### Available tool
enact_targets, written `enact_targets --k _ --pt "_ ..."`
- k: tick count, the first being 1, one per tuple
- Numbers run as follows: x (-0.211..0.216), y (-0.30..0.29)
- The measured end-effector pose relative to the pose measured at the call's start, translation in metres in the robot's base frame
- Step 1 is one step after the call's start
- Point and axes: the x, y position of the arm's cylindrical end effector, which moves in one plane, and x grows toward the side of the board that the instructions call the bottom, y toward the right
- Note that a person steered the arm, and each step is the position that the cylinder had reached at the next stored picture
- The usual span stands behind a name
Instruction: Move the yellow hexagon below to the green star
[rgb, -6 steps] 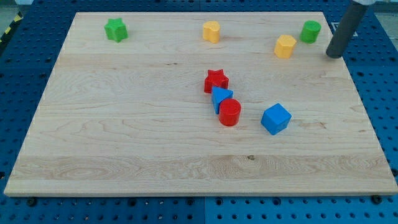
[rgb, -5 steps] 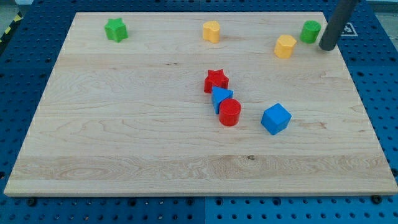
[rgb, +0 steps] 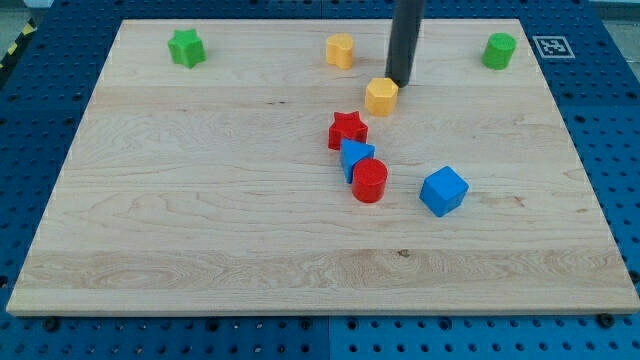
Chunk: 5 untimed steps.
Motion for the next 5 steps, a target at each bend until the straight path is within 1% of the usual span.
enact_targets --k 1,3,4,5 --pt "0.03 -0.001" --pt "0.037 -0.137" --pt "0.036 -0.127" --pt "0.032 -0.141"
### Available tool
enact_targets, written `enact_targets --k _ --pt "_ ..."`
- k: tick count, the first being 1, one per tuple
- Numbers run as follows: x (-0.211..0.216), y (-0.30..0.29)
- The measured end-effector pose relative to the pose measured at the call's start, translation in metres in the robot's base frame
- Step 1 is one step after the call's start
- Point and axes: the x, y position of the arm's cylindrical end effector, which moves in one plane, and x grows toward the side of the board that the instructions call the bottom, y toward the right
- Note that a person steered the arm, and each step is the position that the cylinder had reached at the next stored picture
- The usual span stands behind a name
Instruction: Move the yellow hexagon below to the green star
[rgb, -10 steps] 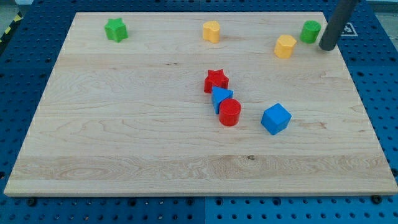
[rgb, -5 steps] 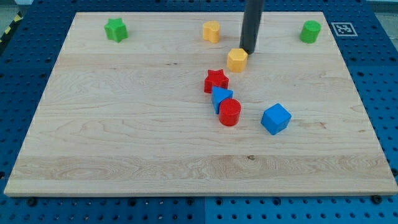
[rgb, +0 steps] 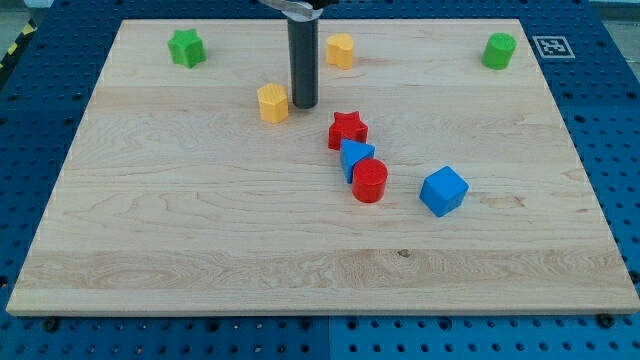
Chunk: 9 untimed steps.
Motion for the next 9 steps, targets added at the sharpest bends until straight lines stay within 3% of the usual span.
enact_targets --k 2,4,6,7,9 --pt "0.04 -0.094" --pt "0.006 -0.107" --pt "0.032 -0.136" --pt "0.029 -0.144" --pt "0.04 -0.079"
